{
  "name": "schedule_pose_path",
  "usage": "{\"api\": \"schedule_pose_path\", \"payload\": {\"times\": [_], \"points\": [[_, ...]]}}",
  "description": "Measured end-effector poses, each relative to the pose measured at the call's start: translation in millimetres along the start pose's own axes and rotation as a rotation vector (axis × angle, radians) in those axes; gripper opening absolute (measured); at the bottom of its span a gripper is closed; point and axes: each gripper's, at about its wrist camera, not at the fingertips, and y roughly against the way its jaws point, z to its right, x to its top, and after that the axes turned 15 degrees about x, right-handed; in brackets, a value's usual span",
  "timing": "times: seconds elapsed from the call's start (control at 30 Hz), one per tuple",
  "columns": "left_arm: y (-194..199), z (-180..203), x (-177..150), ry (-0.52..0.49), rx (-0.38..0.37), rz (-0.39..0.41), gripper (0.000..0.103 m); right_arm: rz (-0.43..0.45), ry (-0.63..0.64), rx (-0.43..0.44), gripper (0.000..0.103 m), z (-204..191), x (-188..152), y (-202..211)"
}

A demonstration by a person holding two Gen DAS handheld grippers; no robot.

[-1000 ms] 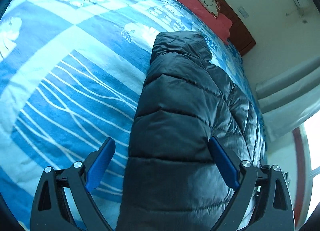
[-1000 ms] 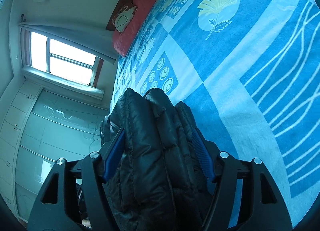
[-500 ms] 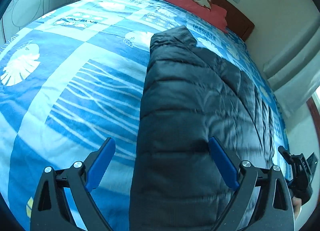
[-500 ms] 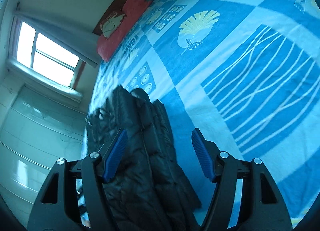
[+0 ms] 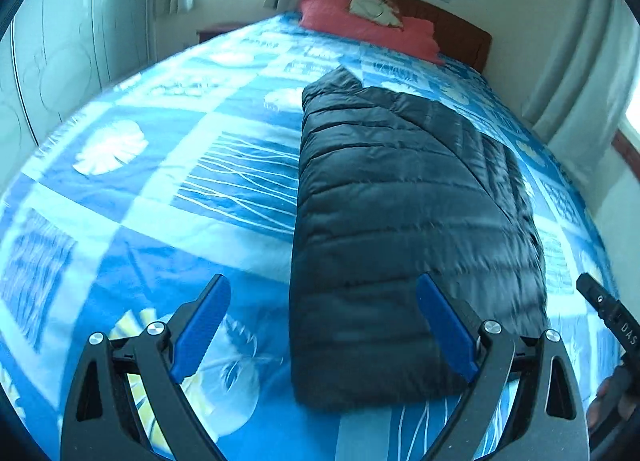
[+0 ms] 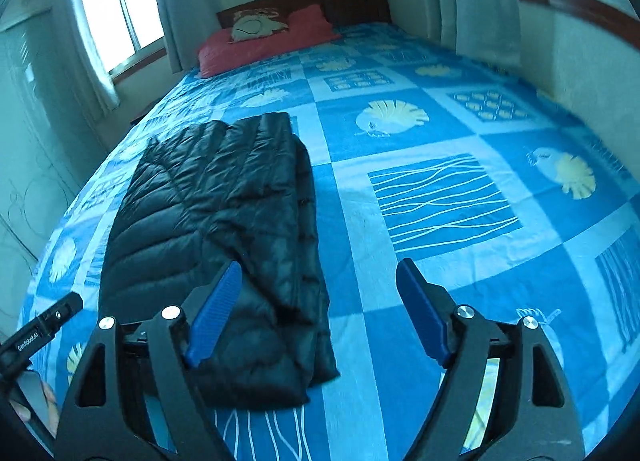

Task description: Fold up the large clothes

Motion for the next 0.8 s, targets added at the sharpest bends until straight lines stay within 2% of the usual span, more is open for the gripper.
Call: {"api": "schedule_pose_path", "payload": {"times": [0.2, 0.33, 0.5, 0.8], "points": [[30.4, -4.5, -38.2, 0.007, -0.001, 0.004, 0.094, 0.006, 0.047, 0.016, 0.082, -20.2, -30.5, 34.4], [42.6, -7.7, -51.7, 0.007, 0.018, -0.003, 0.094, 0.009, 0.072, 0.021, 0.084, -33.4, -46.0, 54.9], [70.7, -10.7, -52.4, 0.0, 0.055, 0.042, 0.094, 0.059, 0.11, 0.03, 0.091, -52.2, -53.3, 84.9], [128.3, -8.3, -42.3, -0.035, 0.092, 0.19, 0.094, 0.144, 0.176, 0.06, 0.093, -82.9, -44.1, 127.1]]}}
